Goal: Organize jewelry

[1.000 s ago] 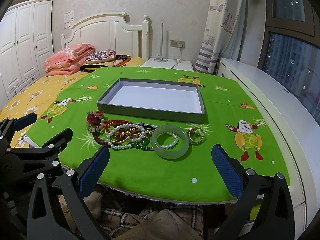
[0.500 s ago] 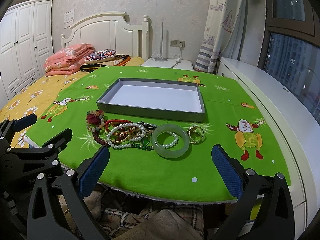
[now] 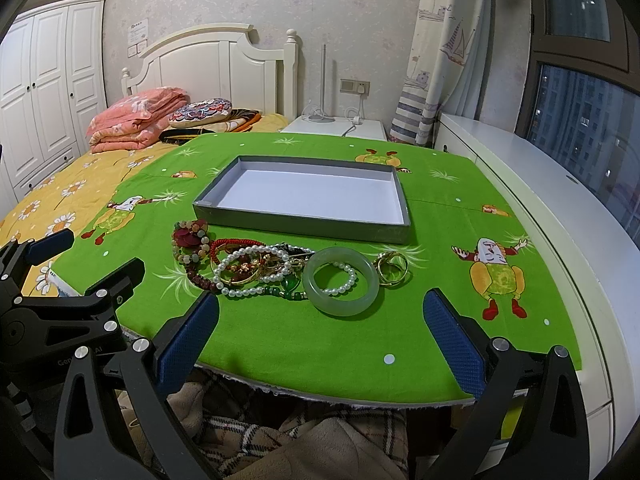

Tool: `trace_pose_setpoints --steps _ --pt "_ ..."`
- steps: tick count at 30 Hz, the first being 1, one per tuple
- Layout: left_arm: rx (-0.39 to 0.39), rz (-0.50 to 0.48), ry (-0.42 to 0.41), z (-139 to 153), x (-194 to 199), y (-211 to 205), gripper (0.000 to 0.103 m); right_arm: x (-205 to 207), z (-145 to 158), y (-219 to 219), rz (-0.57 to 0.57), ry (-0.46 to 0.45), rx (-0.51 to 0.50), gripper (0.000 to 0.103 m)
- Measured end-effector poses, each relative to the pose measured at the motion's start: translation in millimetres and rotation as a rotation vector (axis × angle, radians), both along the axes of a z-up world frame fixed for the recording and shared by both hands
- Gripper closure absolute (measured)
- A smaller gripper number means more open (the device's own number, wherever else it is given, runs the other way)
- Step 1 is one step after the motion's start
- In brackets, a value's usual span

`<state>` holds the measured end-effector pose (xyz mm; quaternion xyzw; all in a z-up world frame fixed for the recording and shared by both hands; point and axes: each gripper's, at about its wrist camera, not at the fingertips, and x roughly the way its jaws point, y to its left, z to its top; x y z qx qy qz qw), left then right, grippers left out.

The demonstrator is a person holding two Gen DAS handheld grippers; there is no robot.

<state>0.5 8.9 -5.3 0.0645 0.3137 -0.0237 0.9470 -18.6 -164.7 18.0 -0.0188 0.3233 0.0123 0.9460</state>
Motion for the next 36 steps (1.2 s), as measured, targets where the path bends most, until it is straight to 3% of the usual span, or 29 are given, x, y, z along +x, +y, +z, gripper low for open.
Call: trace_pose_setpoints --steps 36 --pt "-0.005 0.000 0.009 -1.9 -1.3 0.2 0.004 -0.4 -1.1 0.4 0.000 0.003 0.007 0.007"
